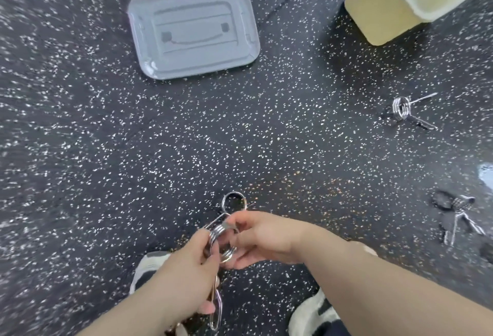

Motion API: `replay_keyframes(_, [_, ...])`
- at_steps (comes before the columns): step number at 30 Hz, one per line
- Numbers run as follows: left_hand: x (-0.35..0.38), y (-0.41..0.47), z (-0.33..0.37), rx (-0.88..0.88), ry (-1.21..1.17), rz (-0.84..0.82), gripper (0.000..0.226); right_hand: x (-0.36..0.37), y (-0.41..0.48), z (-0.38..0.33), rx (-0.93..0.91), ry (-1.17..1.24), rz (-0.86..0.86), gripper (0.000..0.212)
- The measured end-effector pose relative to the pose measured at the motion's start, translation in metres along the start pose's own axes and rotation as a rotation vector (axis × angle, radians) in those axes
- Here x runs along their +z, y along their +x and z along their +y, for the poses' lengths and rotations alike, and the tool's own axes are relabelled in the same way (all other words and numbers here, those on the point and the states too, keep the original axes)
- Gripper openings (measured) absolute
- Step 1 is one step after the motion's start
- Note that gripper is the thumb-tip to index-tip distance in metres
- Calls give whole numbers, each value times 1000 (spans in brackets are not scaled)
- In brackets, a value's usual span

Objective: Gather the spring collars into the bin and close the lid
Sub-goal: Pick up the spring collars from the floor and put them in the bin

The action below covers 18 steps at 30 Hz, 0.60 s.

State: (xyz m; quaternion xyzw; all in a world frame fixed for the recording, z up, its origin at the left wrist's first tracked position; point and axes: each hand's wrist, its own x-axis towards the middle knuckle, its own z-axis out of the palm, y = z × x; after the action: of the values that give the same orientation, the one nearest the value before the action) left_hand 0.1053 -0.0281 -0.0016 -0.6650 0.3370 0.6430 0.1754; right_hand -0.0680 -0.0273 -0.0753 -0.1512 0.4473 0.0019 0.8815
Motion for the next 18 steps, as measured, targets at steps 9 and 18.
replay_keyframes(9, [-37, 17, -40, -19, 0, -34, 18, 1, 63, 15, 213, -165, 601, 31])
replay_keyframes(18, [-56, 20, -62, -60, 77, 121, 12, -12, 100, 22, 372, -394, 1050, 35])
